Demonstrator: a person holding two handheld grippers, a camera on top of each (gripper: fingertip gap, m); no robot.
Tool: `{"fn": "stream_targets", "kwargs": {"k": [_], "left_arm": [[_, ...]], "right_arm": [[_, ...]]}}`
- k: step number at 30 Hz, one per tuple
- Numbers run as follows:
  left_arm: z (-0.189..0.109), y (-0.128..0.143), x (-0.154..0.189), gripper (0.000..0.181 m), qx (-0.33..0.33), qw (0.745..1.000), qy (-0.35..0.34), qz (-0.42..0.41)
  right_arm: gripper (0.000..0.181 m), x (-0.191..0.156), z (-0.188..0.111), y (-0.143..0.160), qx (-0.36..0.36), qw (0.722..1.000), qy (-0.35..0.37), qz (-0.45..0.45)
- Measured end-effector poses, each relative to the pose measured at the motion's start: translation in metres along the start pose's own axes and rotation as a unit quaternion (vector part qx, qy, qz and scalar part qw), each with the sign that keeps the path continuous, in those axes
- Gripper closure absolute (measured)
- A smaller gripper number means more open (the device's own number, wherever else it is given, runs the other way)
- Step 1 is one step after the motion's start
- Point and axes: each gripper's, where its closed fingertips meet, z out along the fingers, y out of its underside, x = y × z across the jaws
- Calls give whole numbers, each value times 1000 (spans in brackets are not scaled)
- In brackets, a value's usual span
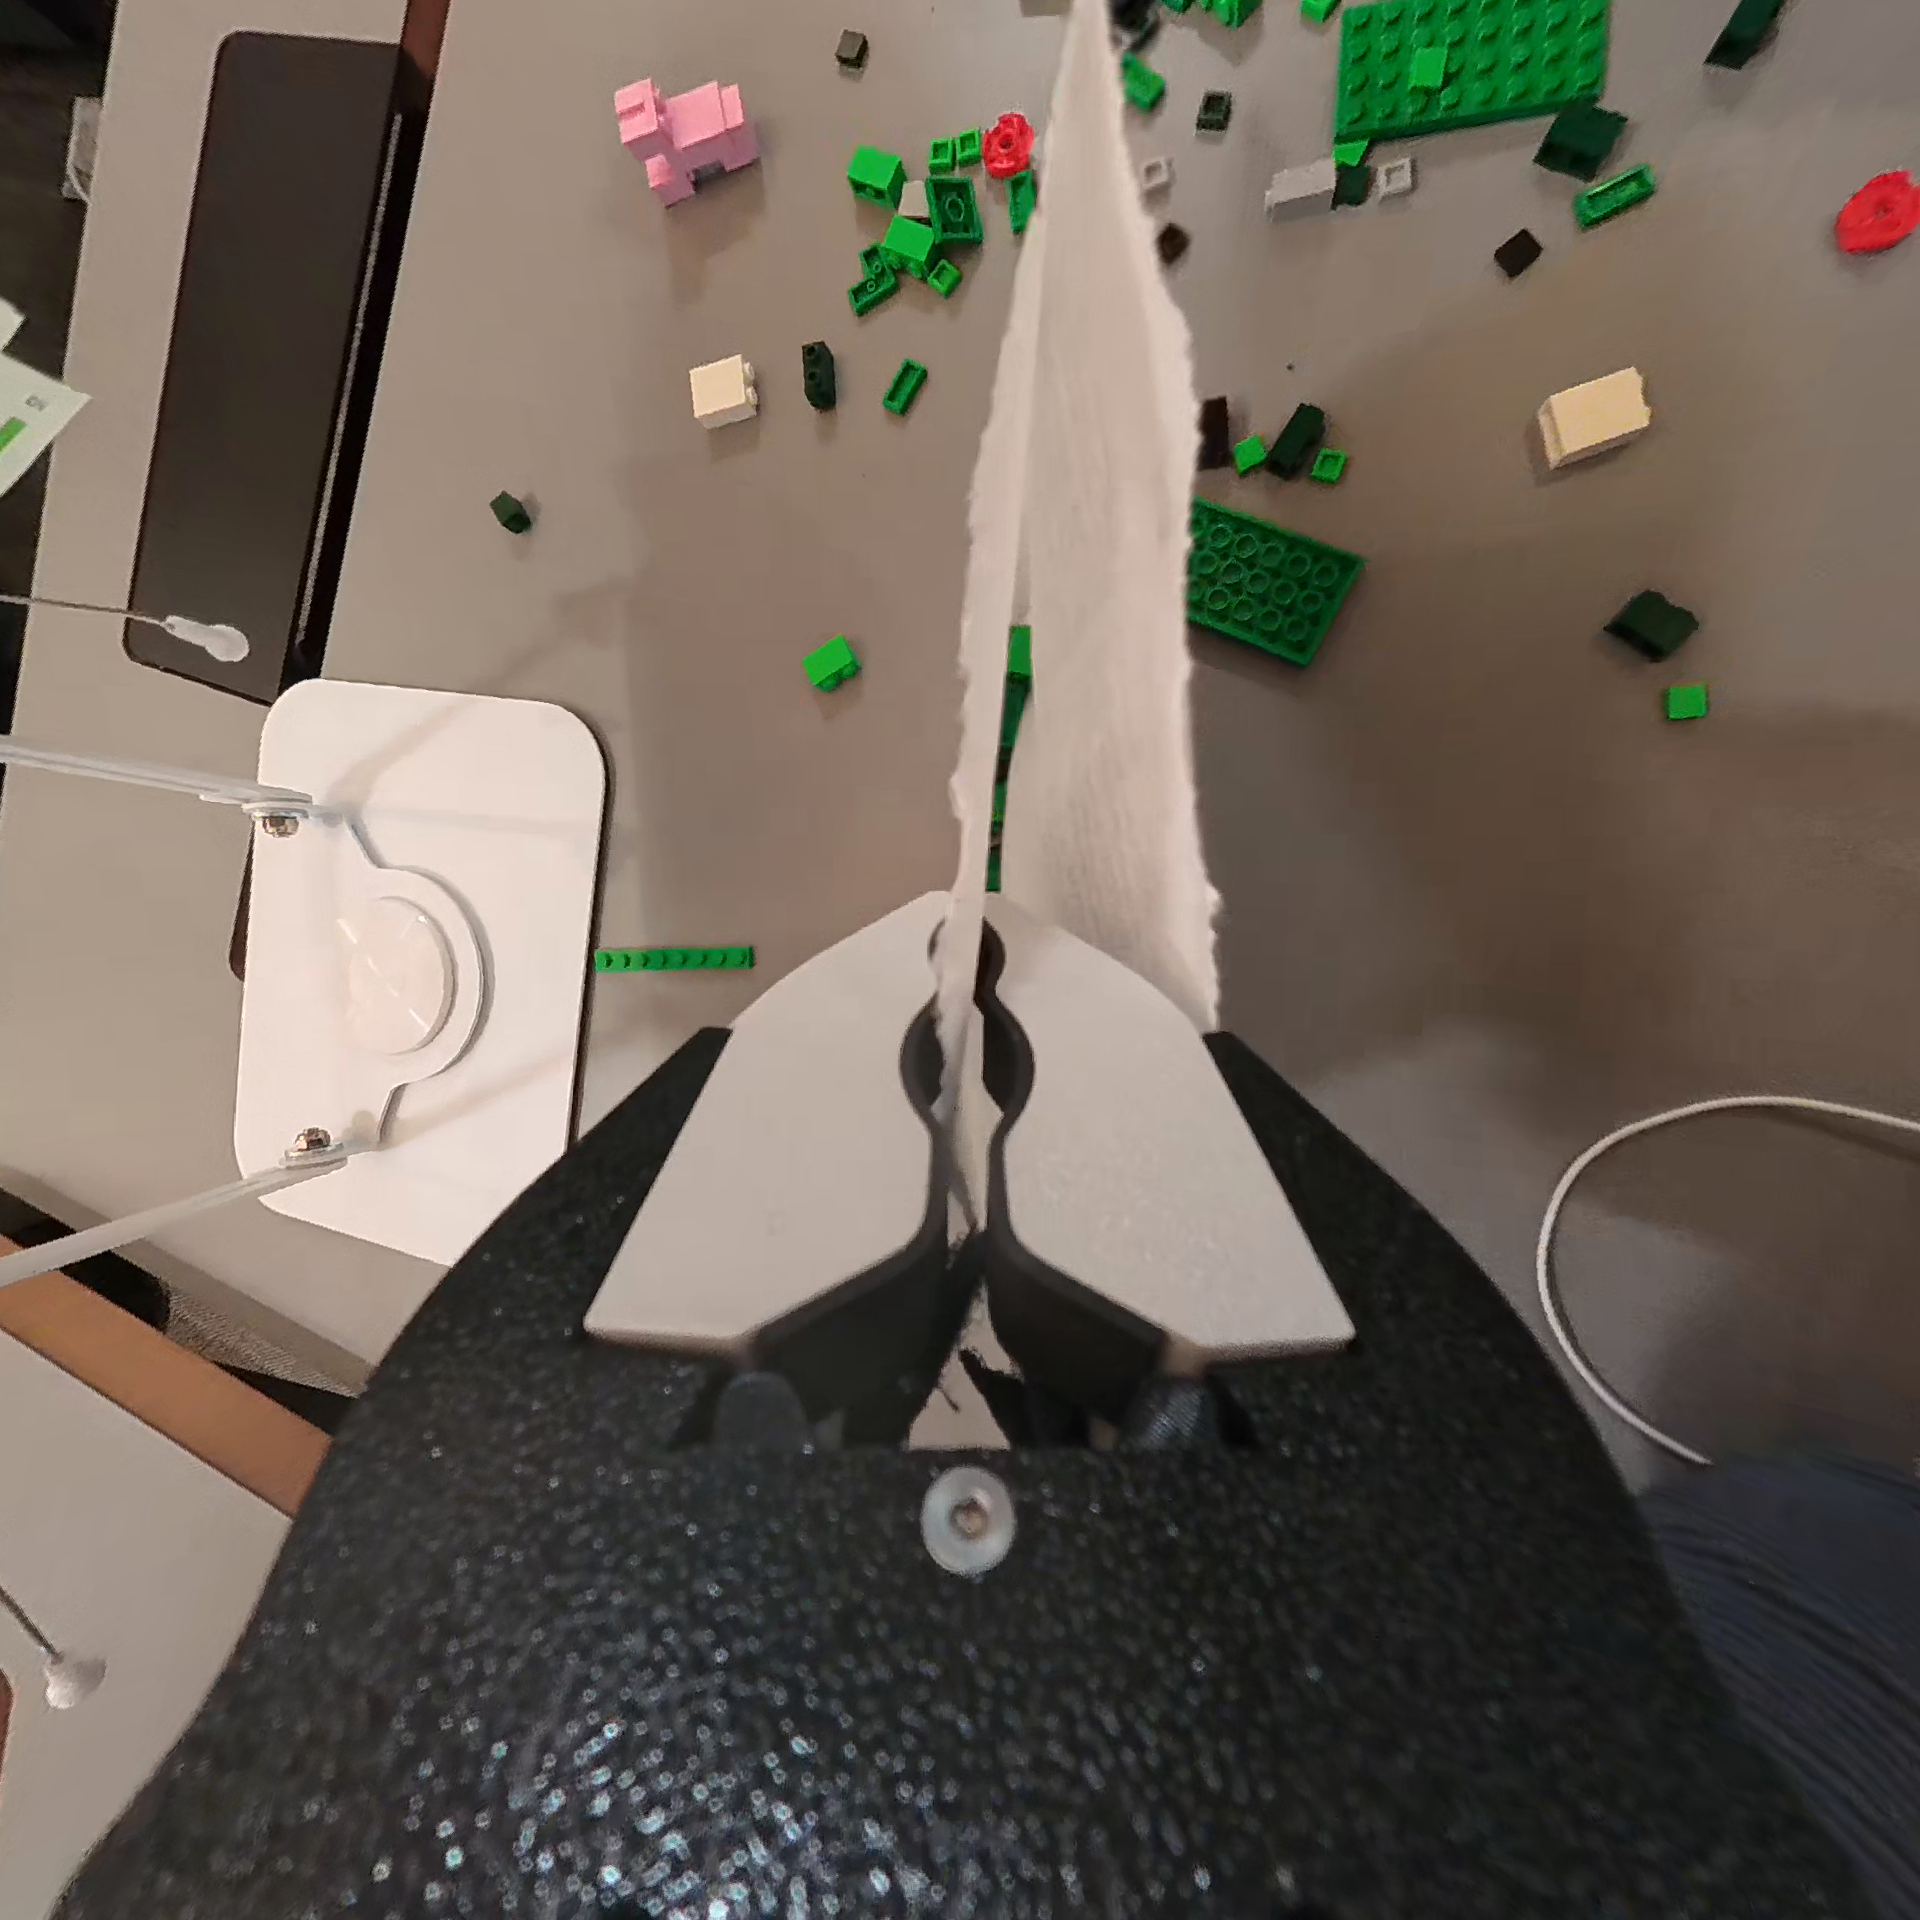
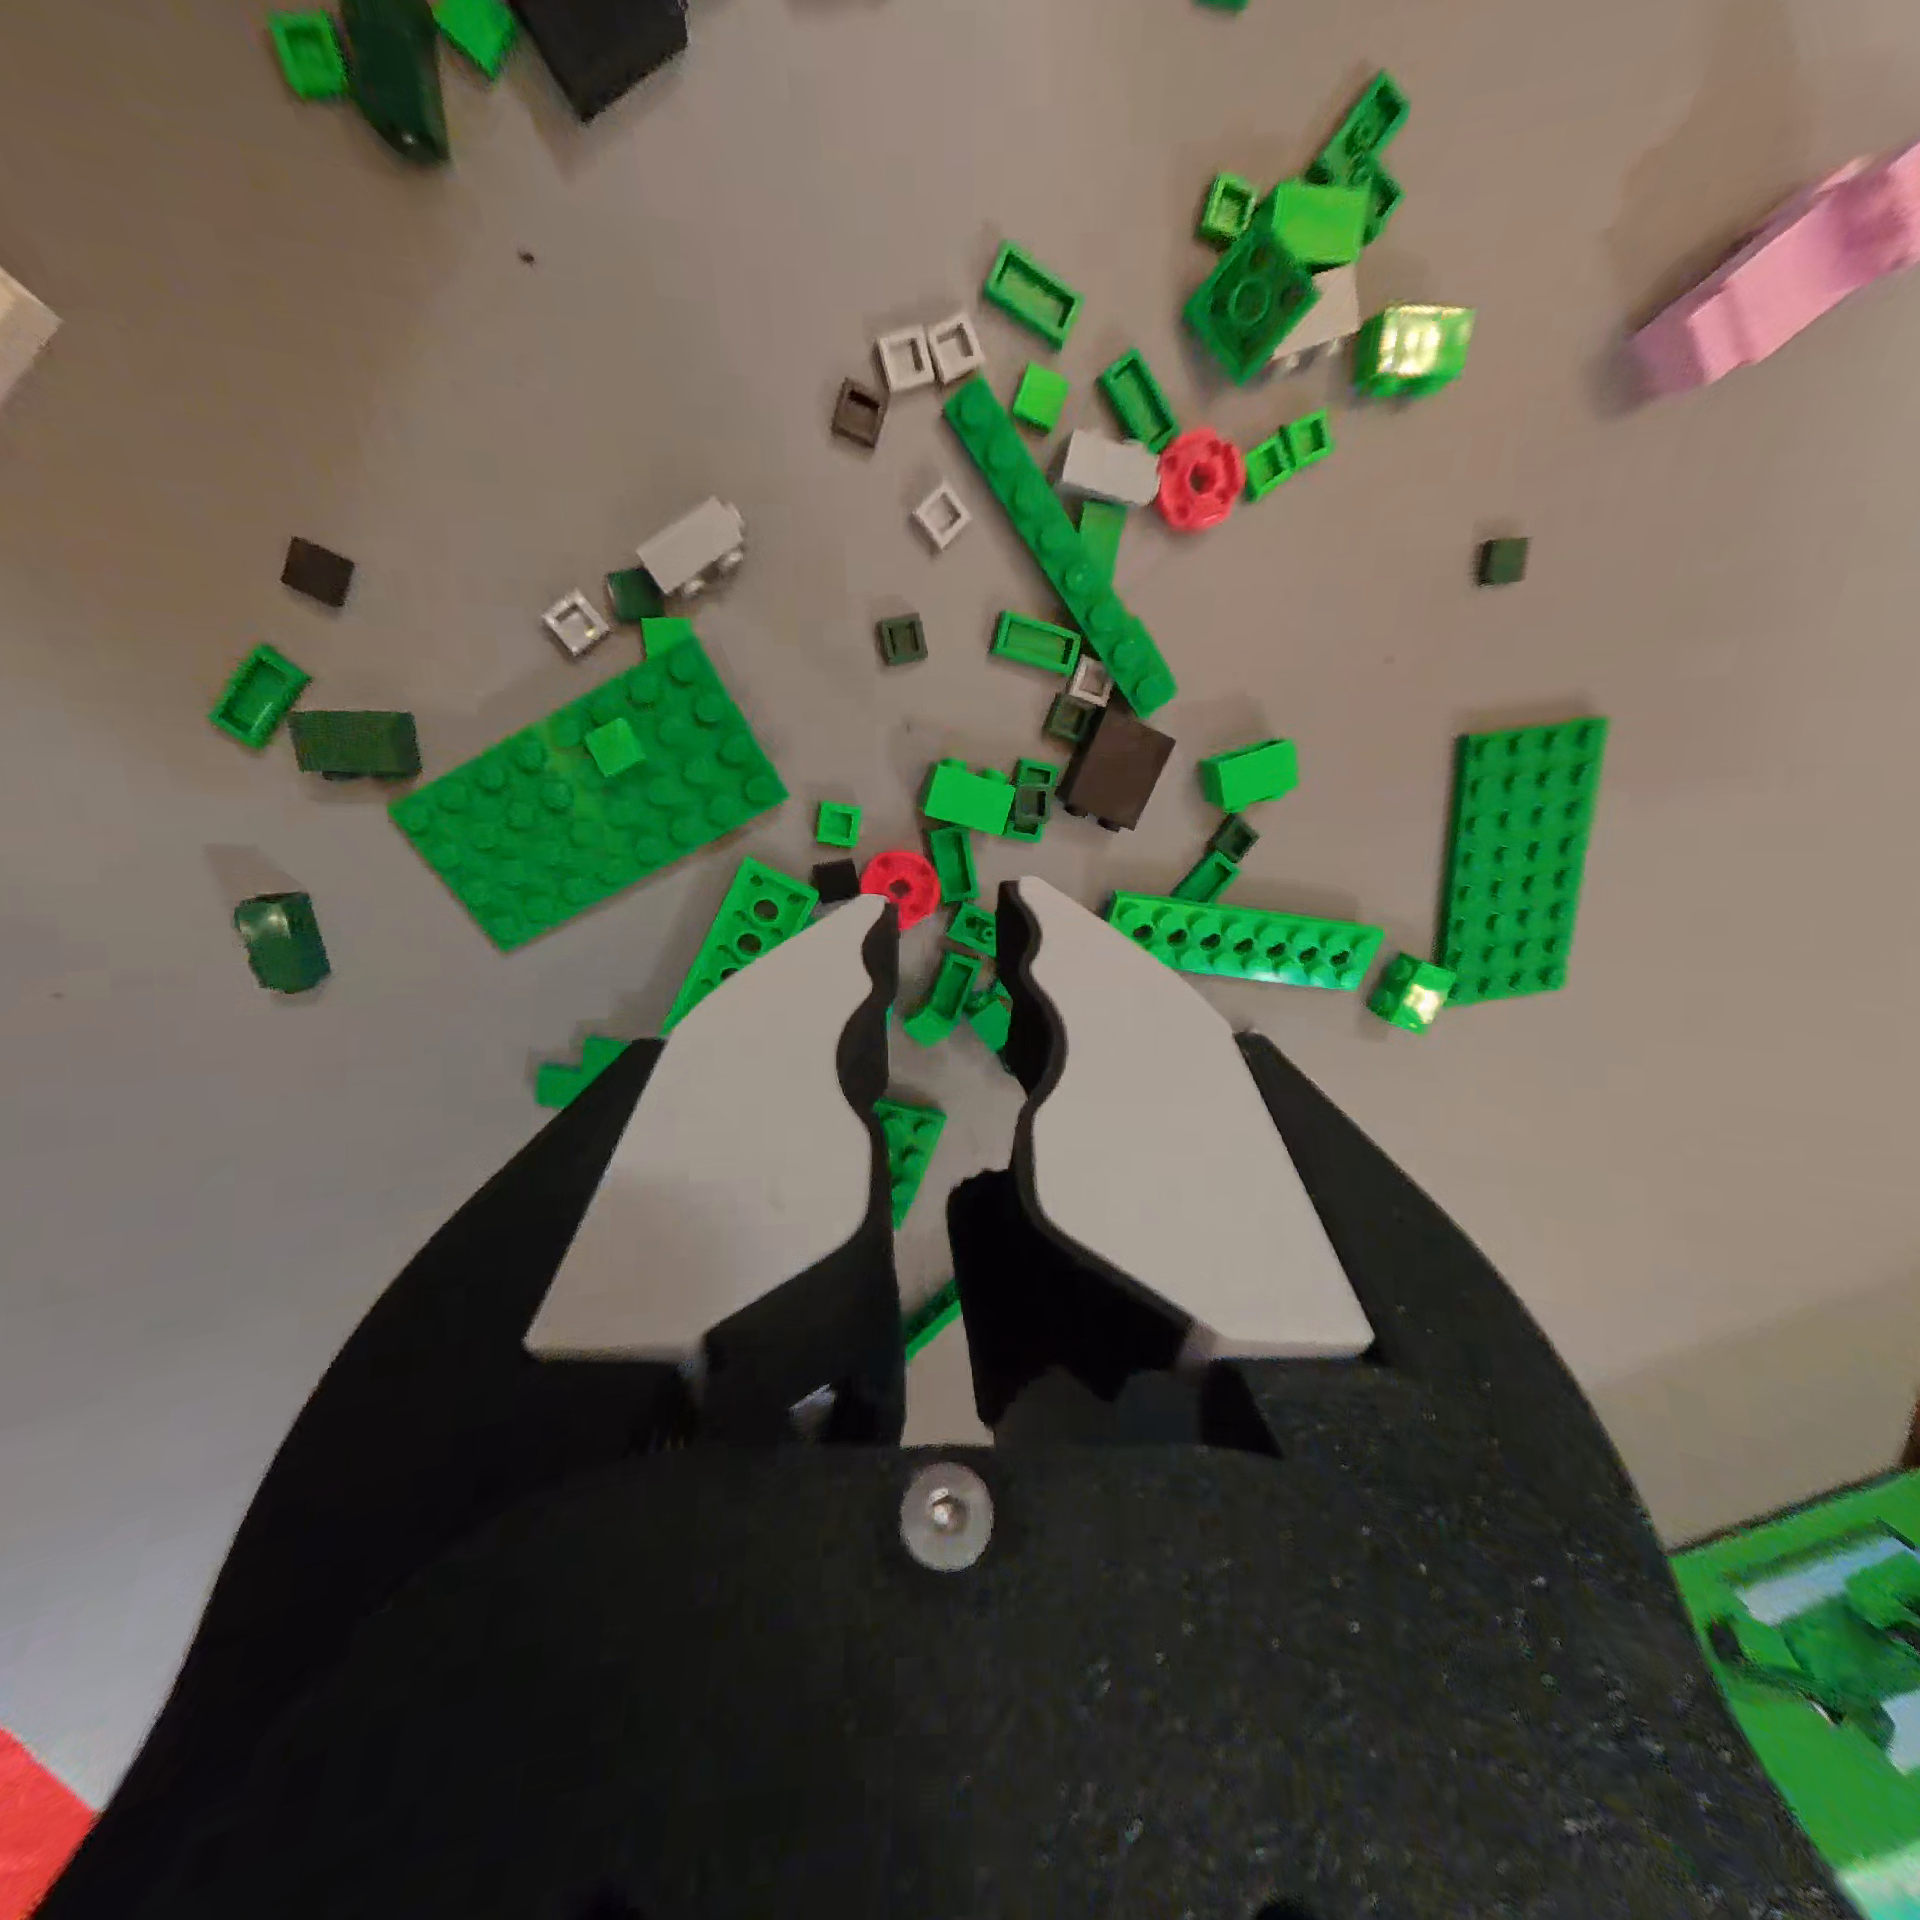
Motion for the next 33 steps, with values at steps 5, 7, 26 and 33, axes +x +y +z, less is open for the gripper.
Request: {"fn": "stream_targets", "kwargs": {"k": [5,7,26,33], "left_arm": [[1,-3,2,181,0,1000,0,8],[1,-3,3,181,-2,1000,1,8],[3,-2,3,181,-4,1000,5,8],[6,-3,4,181,-10,1000,6,7]], "right_arm": [[161,0,18,-5,-15,998,-54,28],[162,3,21,-3,-29,997,-58,29],[174,-1,-7,-20,-19,999,-31,6],[174,-51,-115,-186,256,947,109,-163]]}}
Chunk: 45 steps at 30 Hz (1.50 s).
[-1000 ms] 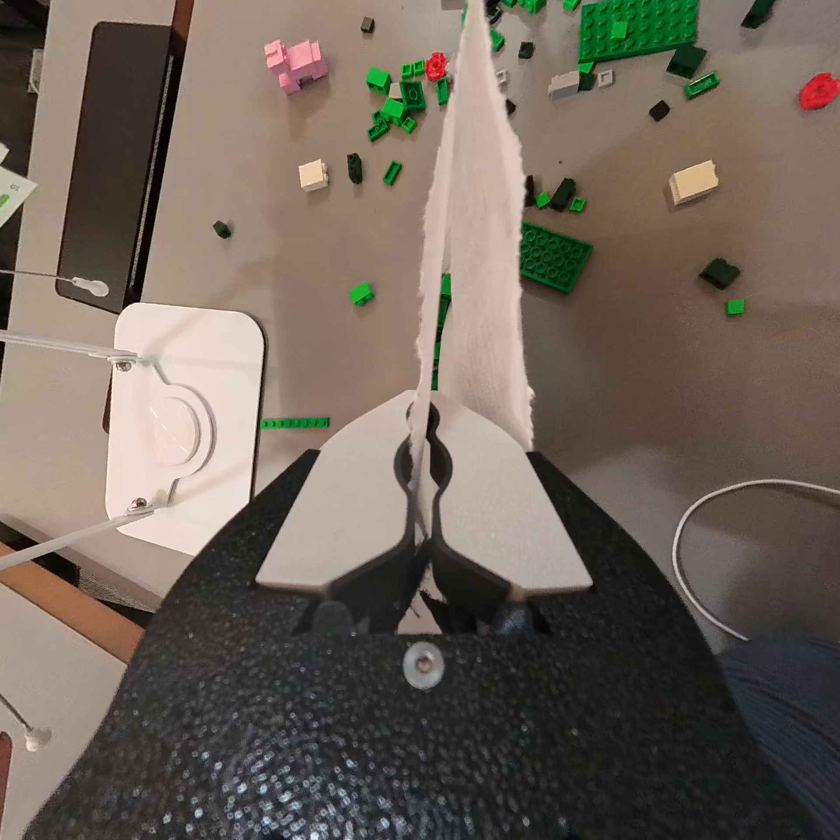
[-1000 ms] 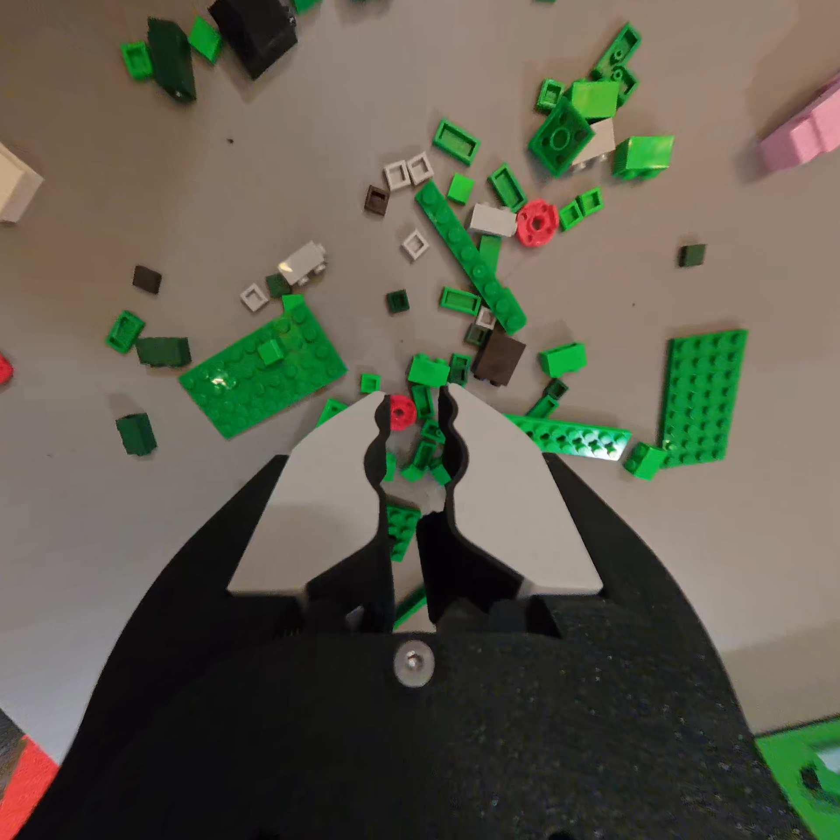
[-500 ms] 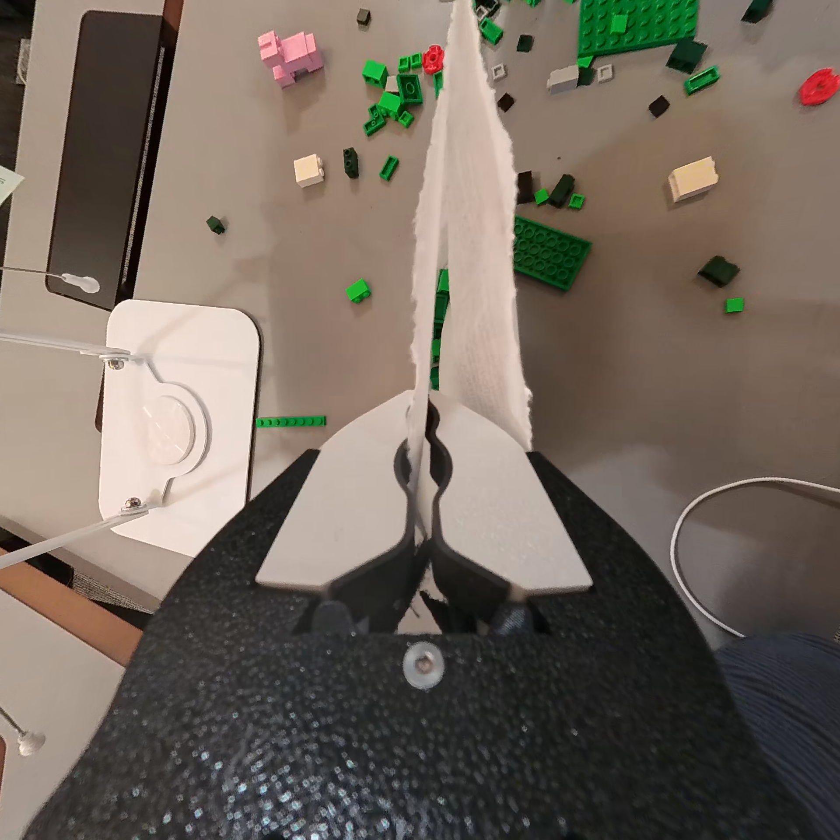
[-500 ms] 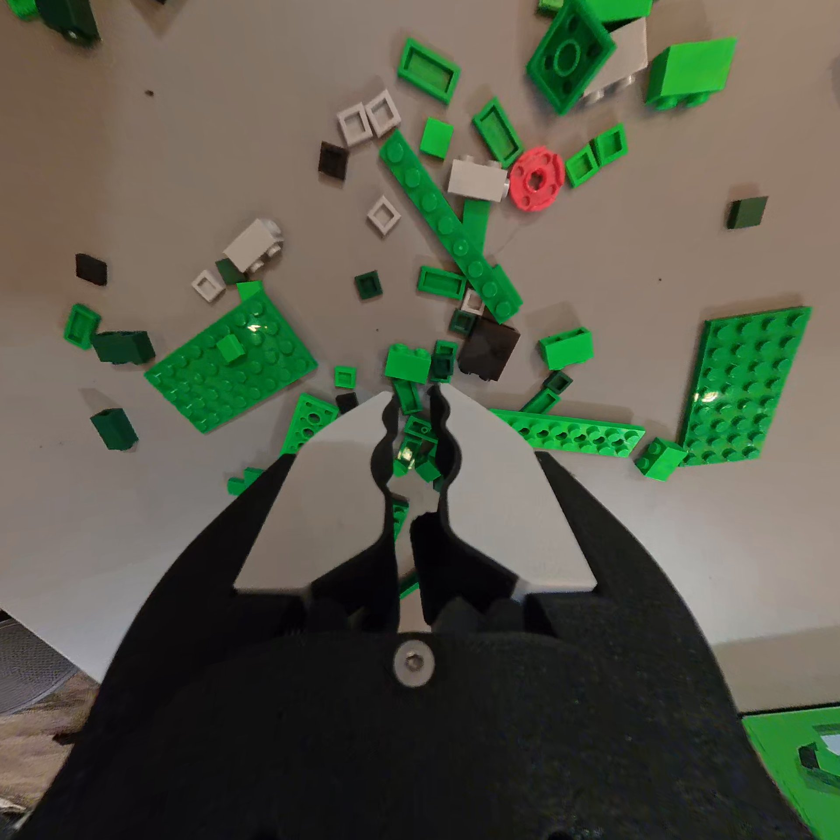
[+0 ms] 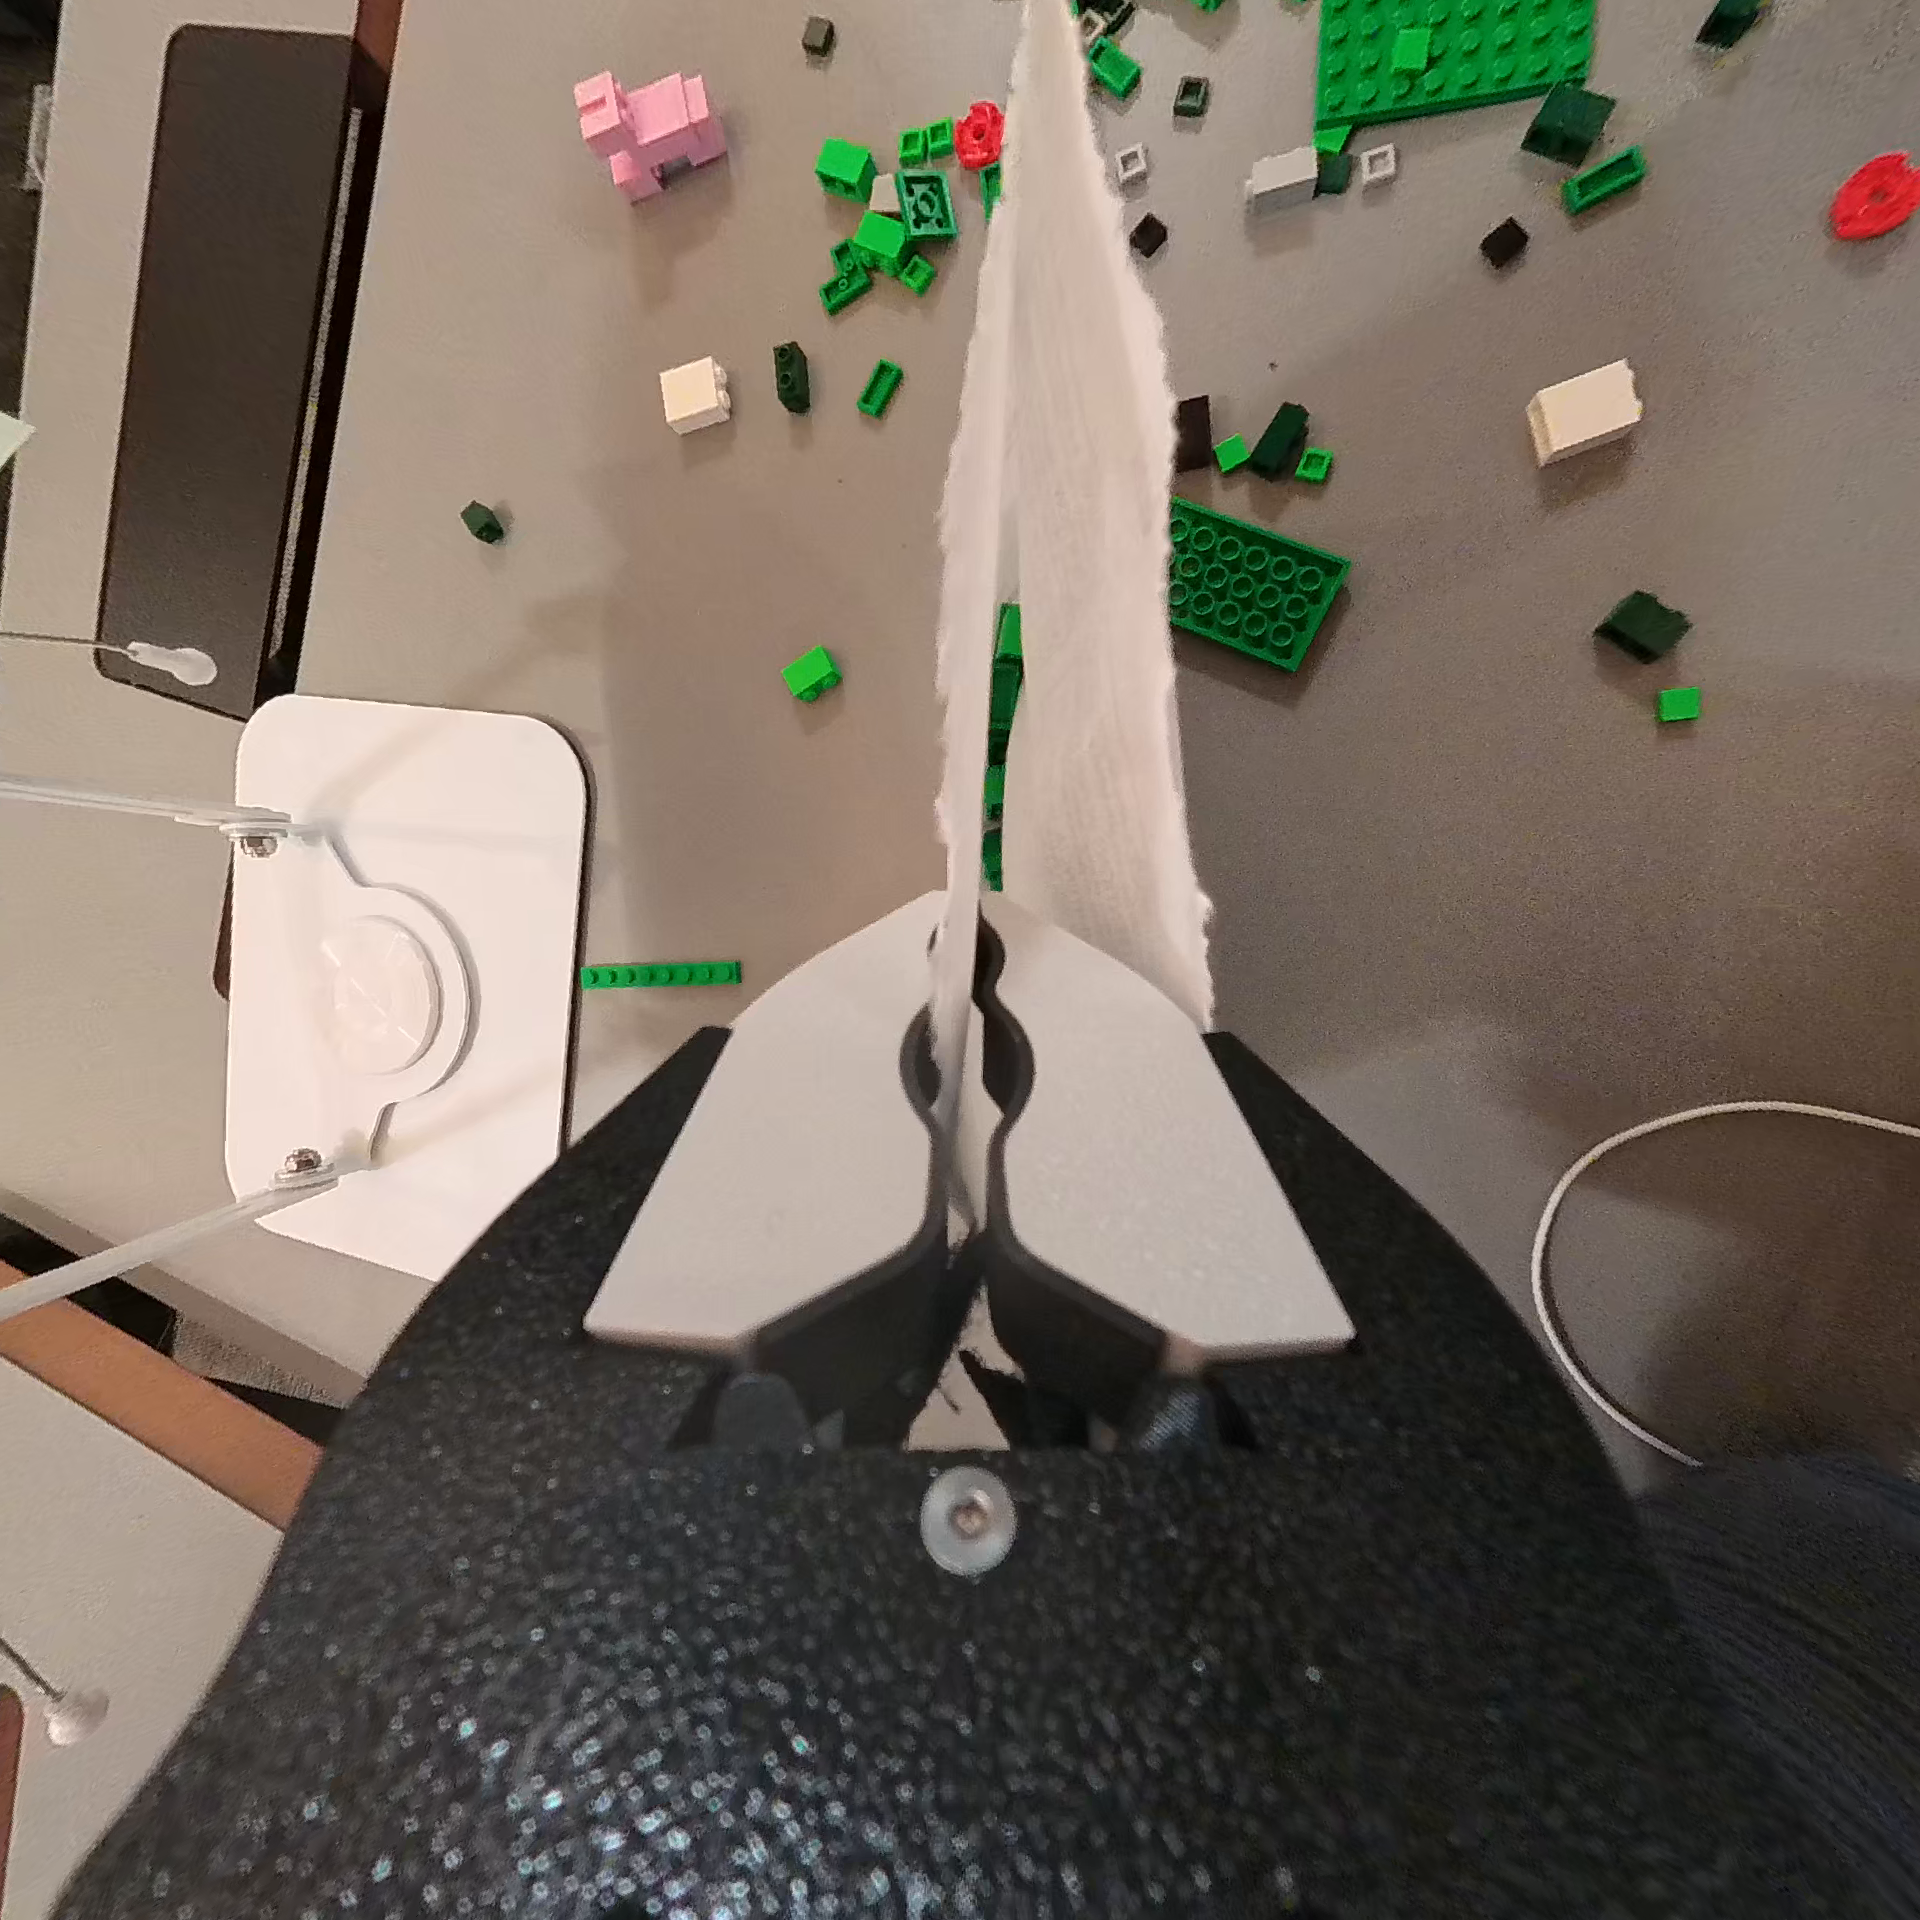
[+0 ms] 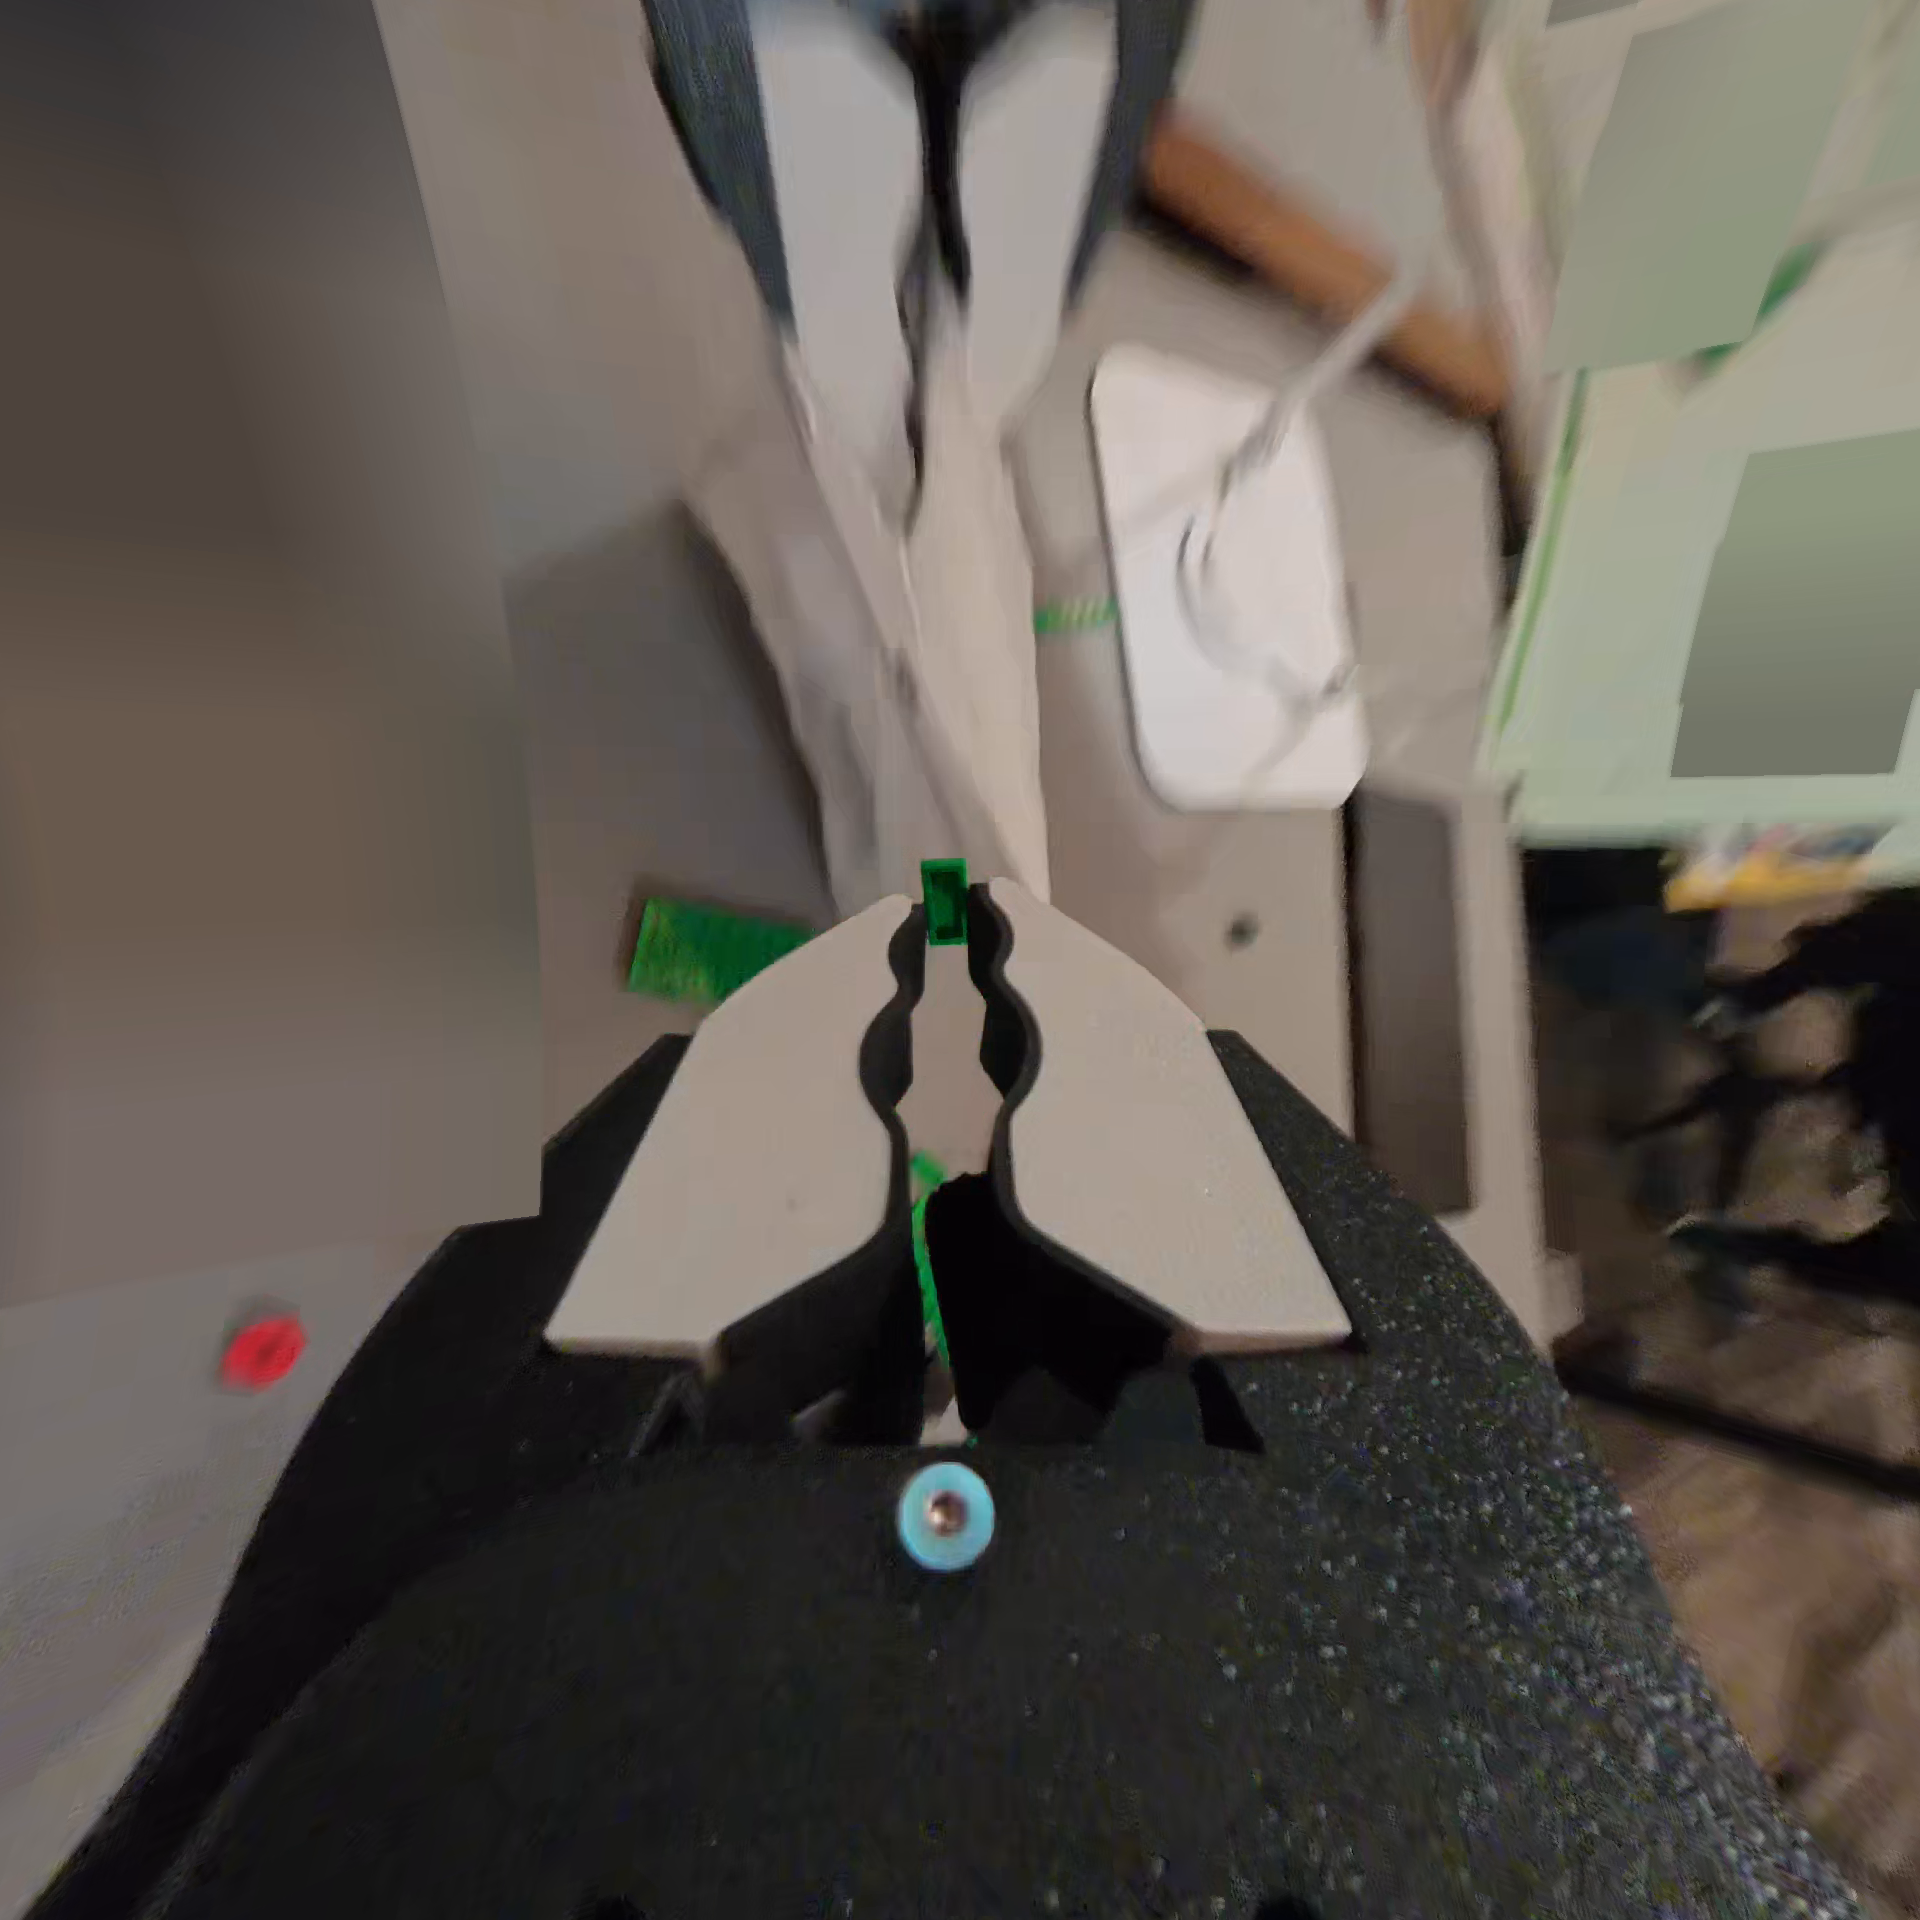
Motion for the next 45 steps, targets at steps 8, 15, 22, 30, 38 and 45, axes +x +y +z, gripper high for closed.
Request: {"fn": "stream_targets", "kwargs": {"k": [8,15,22,30,38,45], "left_arm": [[0,-3,2,181,0,1000,-1,6],[-3,-2,1,181,5,1000,-2,3],[-3,-4,2,181,6,1000,-3,7],[-4,-3,1,181,5,1000,-5,6],[-8,4,-7,181,5,1000,-21,-9],[-11,8,-19,181,10,999,-48,-20]], "right_arm": [[173,2,32,-60,-5,989,58,-132],[167,0,41,-57,-33,986,52,-155],[161,3,40,-56,-39,986,59,-154],[160,13,23,-54,-14,989,98,-106],[160,0,-3,-1,67,984,155,59],[161,12,-11,68,120,944,261,165]]}}
